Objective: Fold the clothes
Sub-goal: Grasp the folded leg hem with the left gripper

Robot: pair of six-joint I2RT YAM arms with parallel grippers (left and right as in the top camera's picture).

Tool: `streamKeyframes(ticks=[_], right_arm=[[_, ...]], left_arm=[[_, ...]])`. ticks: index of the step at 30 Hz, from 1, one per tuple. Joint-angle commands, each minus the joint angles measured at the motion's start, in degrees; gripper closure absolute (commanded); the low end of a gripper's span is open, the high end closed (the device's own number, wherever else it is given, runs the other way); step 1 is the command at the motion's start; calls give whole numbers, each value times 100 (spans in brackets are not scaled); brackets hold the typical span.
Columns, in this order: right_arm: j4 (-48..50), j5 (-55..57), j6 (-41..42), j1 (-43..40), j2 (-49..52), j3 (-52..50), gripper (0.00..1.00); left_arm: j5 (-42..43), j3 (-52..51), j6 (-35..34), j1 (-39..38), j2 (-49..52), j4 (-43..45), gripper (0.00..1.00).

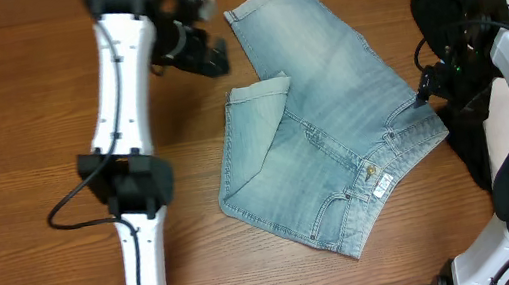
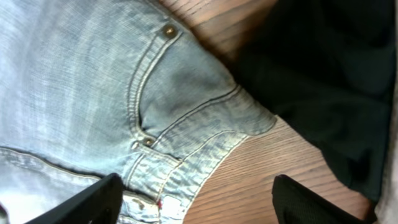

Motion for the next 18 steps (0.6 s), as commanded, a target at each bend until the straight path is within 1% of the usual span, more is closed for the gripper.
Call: streamKeyframes(ticks=[1, 4, 9, 18], right_arm=[[7, -293, -365, 24, -74, 92, 17], [17, -293, -365, 55, -74, 92, 17], [13, -293, -365, 55, -74, 92, 16], [15, -400, -369, 55, -74, 92, 16]], left_arm=[[109, -472, 732, -345, -164, -57, 0], [-85, -1043, 745, -516, -164, 186, 0], [-98, -1814, 745, -564, -164, 763, 0], [-164, -2435, 654, -531, -164, 1449, 0]])
